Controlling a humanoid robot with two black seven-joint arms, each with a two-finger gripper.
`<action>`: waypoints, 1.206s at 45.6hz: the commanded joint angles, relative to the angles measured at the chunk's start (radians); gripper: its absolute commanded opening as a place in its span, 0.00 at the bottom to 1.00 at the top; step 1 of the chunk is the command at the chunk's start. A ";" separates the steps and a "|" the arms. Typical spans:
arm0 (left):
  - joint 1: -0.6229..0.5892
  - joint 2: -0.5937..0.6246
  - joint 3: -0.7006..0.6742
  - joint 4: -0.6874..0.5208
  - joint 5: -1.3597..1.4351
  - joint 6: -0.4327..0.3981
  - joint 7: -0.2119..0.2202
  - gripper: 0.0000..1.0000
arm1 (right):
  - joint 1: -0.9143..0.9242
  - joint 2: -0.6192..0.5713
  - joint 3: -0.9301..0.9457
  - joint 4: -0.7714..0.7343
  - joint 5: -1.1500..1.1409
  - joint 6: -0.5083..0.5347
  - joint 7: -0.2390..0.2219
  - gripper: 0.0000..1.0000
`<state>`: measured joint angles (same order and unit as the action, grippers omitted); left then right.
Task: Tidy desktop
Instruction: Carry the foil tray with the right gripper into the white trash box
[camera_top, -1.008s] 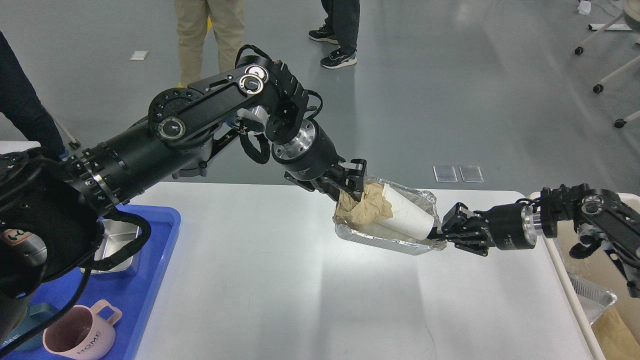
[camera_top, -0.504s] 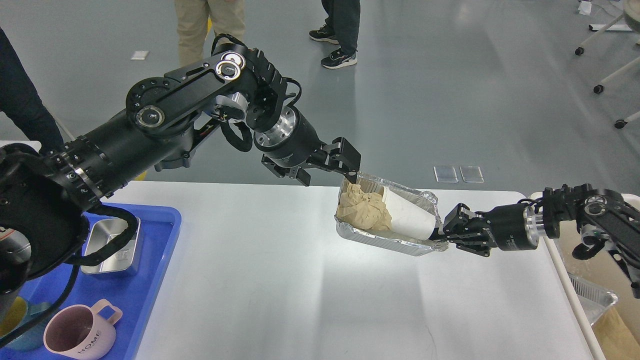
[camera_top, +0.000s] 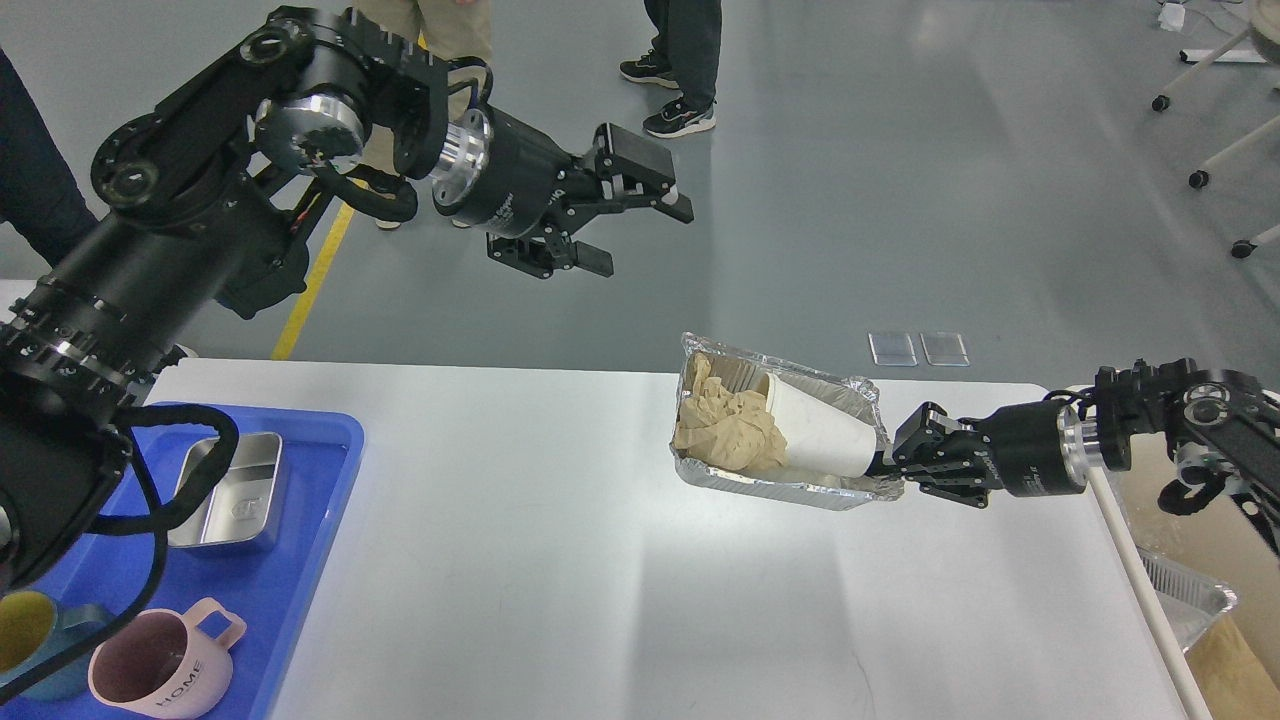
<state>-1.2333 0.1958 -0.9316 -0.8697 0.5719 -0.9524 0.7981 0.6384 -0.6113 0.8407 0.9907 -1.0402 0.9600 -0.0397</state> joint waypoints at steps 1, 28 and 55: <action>0.089 -0.004 -0.144 0.000 -0.037 0.001 -0.005 0.97 | 0.000 -0.010 0.000 0.000 0.000 0.000 0.000 0.00; 0.270 -0.082 -0.394 0.133 -0.423 0.597 -0.401 0.97 | -0.037 -0.114 0.208 -0.030 0.054 0.000 0.001 0.00; 0.529 -0.145 -0.661 0.189 -0.569 0.581 -0.497 0.97 | -0.358 -0.163 0.678 -0.057 0.054 -0.178 0.011 0.00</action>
<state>-0.7434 0.0553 -1.5674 -0.6813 0.0031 -0.3657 0.3029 0.3555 -0.7668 1.4447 0.9344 -0.9862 0.8356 -0.0292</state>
